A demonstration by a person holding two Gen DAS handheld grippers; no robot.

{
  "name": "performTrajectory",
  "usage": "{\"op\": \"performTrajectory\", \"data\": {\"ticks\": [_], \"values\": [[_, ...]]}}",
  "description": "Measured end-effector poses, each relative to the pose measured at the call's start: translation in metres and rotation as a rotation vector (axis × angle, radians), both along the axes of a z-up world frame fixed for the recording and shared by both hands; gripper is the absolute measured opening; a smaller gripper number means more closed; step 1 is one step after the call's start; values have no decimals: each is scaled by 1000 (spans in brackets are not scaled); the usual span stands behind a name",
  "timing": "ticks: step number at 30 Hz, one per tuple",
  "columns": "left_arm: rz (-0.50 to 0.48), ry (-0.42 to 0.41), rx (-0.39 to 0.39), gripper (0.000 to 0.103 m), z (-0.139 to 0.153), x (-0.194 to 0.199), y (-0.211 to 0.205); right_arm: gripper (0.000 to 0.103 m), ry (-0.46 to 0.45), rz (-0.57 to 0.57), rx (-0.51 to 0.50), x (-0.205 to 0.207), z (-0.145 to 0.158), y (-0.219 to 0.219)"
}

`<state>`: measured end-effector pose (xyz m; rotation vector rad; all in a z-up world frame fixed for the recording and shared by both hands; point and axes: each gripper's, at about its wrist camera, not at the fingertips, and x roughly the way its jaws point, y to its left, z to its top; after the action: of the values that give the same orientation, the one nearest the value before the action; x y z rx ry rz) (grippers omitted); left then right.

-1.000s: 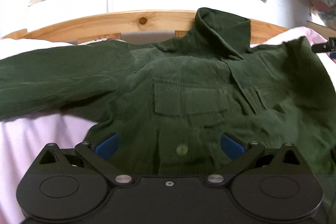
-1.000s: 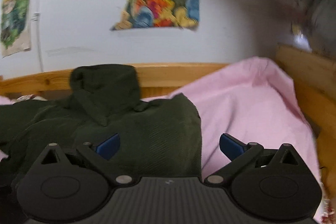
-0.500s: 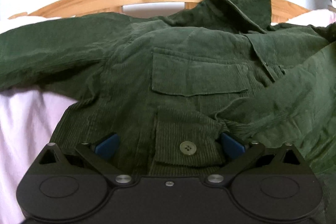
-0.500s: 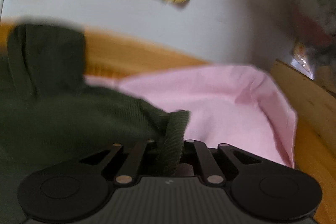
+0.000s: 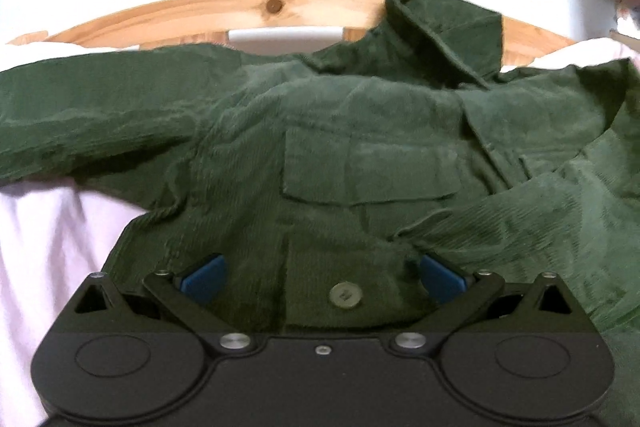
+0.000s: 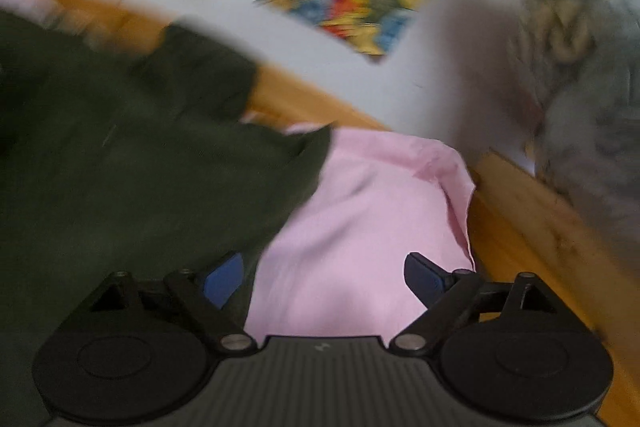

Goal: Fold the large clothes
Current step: 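Lift the sleeve with the right tool and lay it across the shirt body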

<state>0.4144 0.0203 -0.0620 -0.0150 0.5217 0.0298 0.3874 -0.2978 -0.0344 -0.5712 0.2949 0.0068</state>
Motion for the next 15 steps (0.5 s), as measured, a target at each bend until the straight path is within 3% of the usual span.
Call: {"op": "performTrajectory", "data": {"ticks": [4,8,10,11,12,15], "values": [[-13,-19,4,102,6,3,-6,88,79,77,-225,-1,-44,34],[29,12,55,102,2,13,-11,81,22,87,-249,25,-57,62],[57,58,53,102,-4,18,-10,69,-36,69,-252,33,-55,69],[58,68,34,102,-6,18,-7,50,-47,63,-244,40,-53,68],[64,76,22,103,-8,18,-6,14,-47,64,-217,41,-49,67],[74,77,27,102,-9,16,-8,12,-86,23,-95,30,-36,53]]}}
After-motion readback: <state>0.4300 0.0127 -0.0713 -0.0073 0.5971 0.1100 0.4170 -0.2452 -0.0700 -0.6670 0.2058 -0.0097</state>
